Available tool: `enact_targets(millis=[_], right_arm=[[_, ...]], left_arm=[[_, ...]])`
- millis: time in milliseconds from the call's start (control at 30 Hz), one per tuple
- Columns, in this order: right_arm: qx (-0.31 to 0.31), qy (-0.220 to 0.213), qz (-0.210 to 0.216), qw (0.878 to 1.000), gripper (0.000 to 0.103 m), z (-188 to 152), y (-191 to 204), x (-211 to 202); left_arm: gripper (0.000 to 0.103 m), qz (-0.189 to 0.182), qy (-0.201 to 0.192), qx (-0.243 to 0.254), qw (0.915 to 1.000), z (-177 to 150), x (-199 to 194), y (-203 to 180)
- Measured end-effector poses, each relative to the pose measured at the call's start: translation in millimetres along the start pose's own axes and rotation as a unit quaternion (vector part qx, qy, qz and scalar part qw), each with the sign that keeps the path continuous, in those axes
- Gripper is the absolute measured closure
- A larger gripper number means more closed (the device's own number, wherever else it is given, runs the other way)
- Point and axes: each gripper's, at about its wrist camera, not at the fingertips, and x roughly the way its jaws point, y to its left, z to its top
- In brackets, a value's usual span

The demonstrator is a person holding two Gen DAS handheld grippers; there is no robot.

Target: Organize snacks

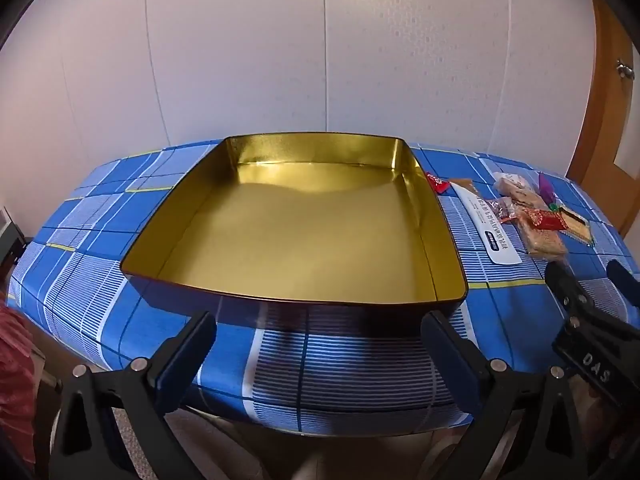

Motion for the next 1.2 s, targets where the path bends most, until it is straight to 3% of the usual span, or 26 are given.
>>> enact_targets(millis=[1200], right_arm=[[0.002,-0.001,0.0,1.0,0.001,0.0,-6.6,-1.3]], left_arm=[[0.0,0.01,0.01,-0.005,0.9999,-0.5,9.5,-0.3]])
